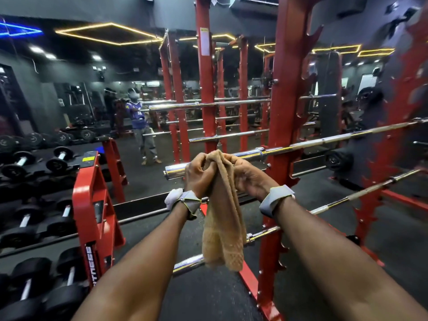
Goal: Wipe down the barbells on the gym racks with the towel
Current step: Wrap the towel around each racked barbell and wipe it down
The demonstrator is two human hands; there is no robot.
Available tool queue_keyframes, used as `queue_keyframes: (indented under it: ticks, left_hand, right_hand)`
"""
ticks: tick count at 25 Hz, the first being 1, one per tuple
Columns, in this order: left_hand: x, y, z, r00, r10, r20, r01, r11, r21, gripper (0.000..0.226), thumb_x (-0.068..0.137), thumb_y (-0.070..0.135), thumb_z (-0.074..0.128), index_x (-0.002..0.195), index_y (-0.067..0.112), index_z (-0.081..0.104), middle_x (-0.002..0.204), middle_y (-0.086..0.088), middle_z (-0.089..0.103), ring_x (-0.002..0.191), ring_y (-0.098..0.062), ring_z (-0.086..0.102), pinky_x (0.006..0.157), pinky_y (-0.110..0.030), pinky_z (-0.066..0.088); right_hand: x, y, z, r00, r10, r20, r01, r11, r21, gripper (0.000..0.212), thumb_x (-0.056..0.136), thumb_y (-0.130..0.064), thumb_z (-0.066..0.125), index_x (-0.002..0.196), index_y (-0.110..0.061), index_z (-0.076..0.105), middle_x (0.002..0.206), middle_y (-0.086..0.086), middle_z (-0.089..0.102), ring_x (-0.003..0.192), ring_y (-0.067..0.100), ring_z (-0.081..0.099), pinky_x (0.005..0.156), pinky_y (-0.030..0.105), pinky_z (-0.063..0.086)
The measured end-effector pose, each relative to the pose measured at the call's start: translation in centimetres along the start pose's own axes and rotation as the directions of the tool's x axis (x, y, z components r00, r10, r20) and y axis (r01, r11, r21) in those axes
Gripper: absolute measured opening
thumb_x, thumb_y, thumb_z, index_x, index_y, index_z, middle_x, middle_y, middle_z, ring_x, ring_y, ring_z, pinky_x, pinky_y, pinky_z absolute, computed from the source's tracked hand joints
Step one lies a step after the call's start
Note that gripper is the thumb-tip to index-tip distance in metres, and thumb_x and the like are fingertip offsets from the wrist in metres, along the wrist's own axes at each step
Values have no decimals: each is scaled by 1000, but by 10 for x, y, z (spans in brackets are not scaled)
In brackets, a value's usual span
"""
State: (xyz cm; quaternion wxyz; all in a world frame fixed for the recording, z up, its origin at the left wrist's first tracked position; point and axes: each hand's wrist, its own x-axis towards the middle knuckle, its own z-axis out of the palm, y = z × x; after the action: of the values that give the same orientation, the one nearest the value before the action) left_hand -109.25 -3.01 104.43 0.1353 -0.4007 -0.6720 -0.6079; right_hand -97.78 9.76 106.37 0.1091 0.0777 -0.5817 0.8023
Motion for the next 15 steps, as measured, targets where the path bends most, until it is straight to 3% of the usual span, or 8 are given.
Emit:
queue_keyframes:
  ticks: [3, 6, 8, 10, 12, 15]
  left_hand:
    - [10, 3, -7, 999, 40, -9, -39, 992, 116, 26, 83, 39, 63, 75, 16, 55, 65, -1, 61, 61, -16, 55, 56, -39, 46]
    - [24, 11, -10, 990, 134, 54, -142, 968, 208, 22, 83, 38, 62, 71, 23, 51, 60, 6, 56, 55, -11, 51, 53, -39, 46]
    - [31, 17, -12, 981, 171, 94, -190, 946, 264, 18, 81, 39, 63, 74, 26, 54, 60, 8, 56, 56, -11, 51, 54, -37, 47]
    - [36, 21, -13, 977, 178, 114, -204, 938, 279, 20, 79, 44, 61, 77, 24, 58, 62, 7, 58, 58, -15, 55, 56, -37, 49]
    - [39, 26, -12, 972, 198, 125, -227, 931, 286, 23, 77, 46, 60, 80, 23, 60, 66, 5, 62, 63, -17, 60, 57, -38, 50]
    - [43, 33, -15, 961, 229, 156, -265, 920, 287, 23, 75, 45, 59, 82, 23, 62, 69, 6, 63, 65, -14, 60, 58, -36, 50]
  right_hand:
    - [-4, -9, 4, 994, 72, 84, -73, 997, 9, 61, 86, 11, 51, 145, -3, 45, 106, 10, 71, 86, 18, 71, 72, 28, 57]
    - [-2, -20, -4, 986, 93, 139, -90, 996, -28, 71, 83, 3, 65, 149, -9, 42, 120, 13, 62, 101, 24, 64, 91, 42, 52]
    - [-1, -28, -5, 979, 103, 174, -93, 994, -62, 68, 86, 0, 65, 149, -9, 41, 128, 14, 58, 112, 26, 61, 98, 45, 49]
    - [2, -30, 1, 993, 92, 78, -73, 973, -220, 57, 87, 2, 63, 142, -9, 49, 124, 12, 62, 112, 24, 63, 90, 40, 54]
    - [8, -27, 3, 993, -79, -92, 17, 840, -542, 49, 82, 2, 64, 130, -8, 60, 113, 8, 67, 107, 16, 65, 85, 32, 55]
    - [15, -24, 2, 960, -264, -94, 117, 683, -721, 29, 74, -3, 66, 101, -12, 75, 94, 1, 69, 95, 11, 64, 84, 34, 52]
